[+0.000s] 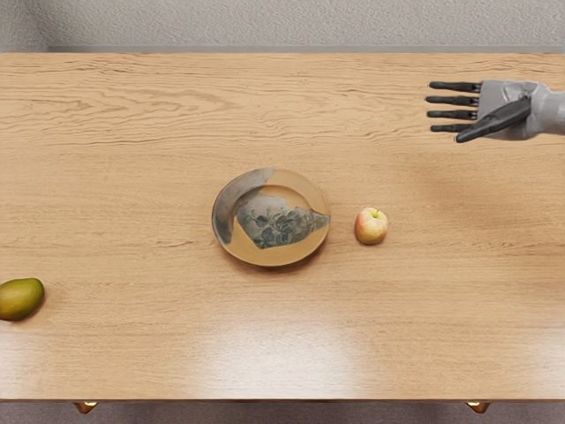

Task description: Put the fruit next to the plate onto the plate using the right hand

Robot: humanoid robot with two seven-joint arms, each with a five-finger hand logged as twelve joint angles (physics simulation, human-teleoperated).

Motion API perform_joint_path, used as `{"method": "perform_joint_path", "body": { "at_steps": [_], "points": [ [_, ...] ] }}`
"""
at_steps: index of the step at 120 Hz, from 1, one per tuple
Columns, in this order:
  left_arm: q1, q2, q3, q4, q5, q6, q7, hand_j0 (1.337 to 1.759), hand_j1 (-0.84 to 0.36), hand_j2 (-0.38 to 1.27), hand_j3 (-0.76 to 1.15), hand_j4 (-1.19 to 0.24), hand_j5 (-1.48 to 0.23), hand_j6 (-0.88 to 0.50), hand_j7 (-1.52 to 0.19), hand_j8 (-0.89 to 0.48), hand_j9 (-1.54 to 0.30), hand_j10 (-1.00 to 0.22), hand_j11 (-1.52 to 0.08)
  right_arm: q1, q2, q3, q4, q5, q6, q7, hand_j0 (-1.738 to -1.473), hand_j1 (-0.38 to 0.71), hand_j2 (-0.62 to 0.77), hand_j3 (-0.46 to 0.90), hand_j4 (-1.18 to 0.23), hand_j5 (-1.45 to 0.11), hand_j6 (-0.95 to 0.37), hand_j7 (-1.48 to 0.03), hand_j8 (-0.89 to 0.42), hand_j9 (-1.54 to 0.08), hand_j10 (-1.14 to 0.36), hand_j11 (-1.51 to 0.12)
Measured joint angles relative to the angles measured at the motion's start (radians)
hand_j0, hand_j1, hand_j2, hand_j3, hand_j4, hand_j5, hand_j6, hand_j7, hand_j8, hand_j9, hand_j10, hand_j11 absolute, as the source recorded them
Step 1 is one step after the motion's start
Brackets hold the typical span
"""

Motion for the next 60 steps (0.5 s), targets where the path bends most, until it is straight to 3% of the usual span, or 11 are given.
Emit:
{"method": "perform_joint_path", "body": {
  "at_steps": [15,22,39,50,60],
  "points": [
    [0.000,0.000,0.000,0.000,0.000,0.000,0.000,1.658,0.06,0.05,0.00,-0.24,-0.32,-0.24,-0.32,-0.24,-0.32,-0.24,-0.32,-0.001,-0.012,0.000,0.022,-0.008,0.000,0.000,-1.658,-0.31,-0.01,0.00,-0.03,-0.04,-0.03,-0.04,-0.03,-0.04,-0.03,-0.04],
    [0.000,0.000,0.000,0.000,0.000,0.000,0.000,1.658,0.06,0.05,0.00,-0.24,-0.32,-0.25,-0.32,-0.25,-0.32,-0.24,-0.32,-0.001,-0.009,0.001,0.017,-0.028,0.000,0.023,-1.658,-0.31,-0.01,0.00,-0.03,-0.04,-0.03,-0.04,-0.03,-0.04,-0.03,-0.04],
    [0.000,0.000,0.000,0.000,0.000,0.000,0.000,1.658,0.06,0.05,0.00,-0.24,-0.32,-0.24,-0.32,-0.24,-0.32,-0.24,-0.32,0.004,0.038,0.082,0.024,-0.312,0.000,0.086,-1.658,-0.31,-0.01,0.00,-0.03,-0.05,-0.03,-0.05,-0.03,-0.05,-0.03,-0.05],
    [0.000,0.000,0.001,0.000,0.000,0.000,0.000,1.658,0.06,0.05,0.00,-0.25,-0.32,-0.25,-0.32,-0.25,-0.32,-0.24,-0.32,0.007,0.043,0.105,0.123,-0.511,0.000,0.119,-1.658,-0.31,-0.01,0.00,-0.03,-0.05,-0.03,-0.05,-0.03,-0.05,-0.03,-0.05],
    [0.000,0.000,0.001,0.000,0.000,0.000,0.000,1.658,0.06,0.05,0.00,-0.25,-0.32,-0.25,-0.32,-0.25,-0.32,-0.24,-0.32,0.005,-0.012,0.111,0.309,-0.682,0.000,0.133,-1.658,-0.31,-0.01,0.00,-0.04,-0.05,-0.04,-0.05,-0.04,-0.05,-0.04,-0.05]
  ]
}}
